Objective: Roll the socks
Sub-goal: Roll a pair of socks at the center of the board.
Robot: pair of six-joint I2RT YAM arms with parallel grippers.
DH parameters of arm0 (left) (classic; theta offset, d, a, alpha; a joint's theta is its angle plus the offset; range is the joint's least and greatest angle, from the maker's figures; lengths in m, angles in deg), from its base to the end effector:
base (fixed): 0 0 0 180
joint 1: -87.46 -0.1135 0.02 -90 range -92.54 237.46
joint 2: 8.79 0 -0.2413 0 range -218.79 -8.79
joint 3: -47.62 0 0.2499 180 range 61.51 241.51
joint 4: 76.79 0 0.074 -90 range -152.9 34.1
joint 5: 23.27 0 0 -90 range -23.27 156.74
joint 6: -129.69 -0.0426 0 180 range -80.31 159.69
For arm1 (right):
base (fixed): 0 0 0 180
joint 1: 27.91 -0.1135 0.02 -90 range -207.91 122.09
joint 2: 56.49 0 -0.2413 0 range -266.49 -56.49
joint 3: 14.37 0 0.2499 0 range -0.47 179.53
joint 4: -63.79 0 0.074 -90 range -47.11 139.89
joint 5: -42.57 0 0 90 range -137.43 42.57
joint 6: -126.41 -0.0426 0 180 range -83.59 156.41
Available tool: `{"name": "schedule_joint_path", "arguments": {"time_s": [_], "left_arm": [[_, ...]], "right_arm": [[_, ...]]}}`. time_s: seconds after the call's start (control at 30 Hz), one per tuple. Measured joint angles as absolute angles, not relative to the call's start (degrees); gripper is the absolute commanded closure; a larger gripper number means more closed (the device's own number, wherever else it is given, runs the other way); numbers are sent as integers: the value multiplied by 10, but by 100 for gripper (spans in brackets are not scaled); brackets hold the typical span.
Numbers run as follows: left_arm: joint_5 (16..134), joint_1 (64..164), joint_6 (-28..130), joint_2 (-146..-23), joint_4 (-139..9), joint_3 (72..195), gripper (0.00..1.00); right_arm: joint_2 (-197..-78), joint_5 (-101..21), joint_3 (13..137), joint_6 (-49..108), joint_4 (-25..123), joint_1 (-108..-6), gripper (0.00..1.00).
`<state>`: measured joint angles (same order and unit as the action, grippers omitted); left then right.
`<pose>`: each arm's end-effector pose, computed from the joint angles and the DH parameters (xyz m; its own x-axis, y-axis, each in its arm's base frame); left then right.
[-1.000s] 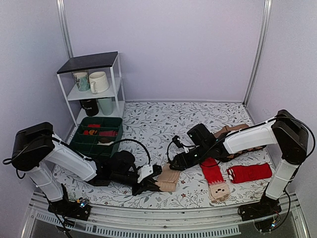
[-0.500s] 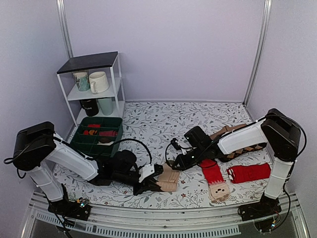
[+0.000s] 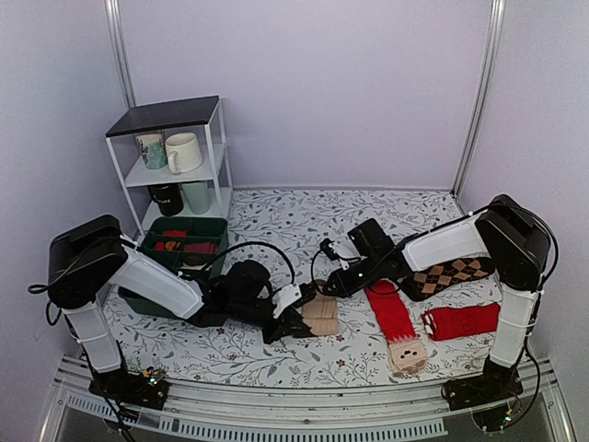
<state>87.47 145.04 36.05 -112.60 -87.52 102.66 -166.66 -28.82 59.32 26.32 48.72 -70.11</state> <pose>0.1652 -0.2883 0.0897 -0.2701 0.5360 -0.7998 0.9580 0.2324 -0.1678 0.2689 0.2621 0.1019 -0.7085 -0.4183 -0.5684 -0.6698 0.6521 0.3550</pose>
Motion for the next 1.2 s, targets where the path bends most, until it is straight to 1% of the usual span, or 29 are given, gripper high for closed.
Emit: {"name": "schedule_joint_path", "arguments": {"time_s": [0.07, 0.13, 0.23, 0.37, 0.5, 0.6, 0.7, 0.9, 1.2], "left_arm": [[879, 1450, 367, -1126, -877, 1024, 100], [884, 1450, 373, -1127, -880, 1022, 100], [891, 1448, 381, -1131, -888, 1019, 100], [903, 1444, 394, -1135, -895, 1018, 100], [920, 1437, 407, -1141, -897, 1017, 100], [934, 1433, 414, -1147, -899, 1018, 100], [944, 1431, 418, -1149, -901, 1019, 100], [952, 1431, 420, -1150, -899, 1019, 100], [964, 1431, 421, -1153, -895, 1023, 100]], "right_arm": [[-1666, -282, 589, 266, 495, -701, 65], [-1658, -276, 573, 268, 513, -702, 54], [-1619, -274, 530, 271, 528, -701, 48], [-1536, -262, 467, 281, 556, -702, 43], [-1461, -233, 394, 305, 624, -724, 41], [-1453, -214, 358, 318, 668, -759, 36], [-1455, -204, 327, 325, 706, -794, 35], [-1488, -196, 318, 326, 761, -807, 34], [-1511, -234, 318, 331, 774, -807, 34]]}}
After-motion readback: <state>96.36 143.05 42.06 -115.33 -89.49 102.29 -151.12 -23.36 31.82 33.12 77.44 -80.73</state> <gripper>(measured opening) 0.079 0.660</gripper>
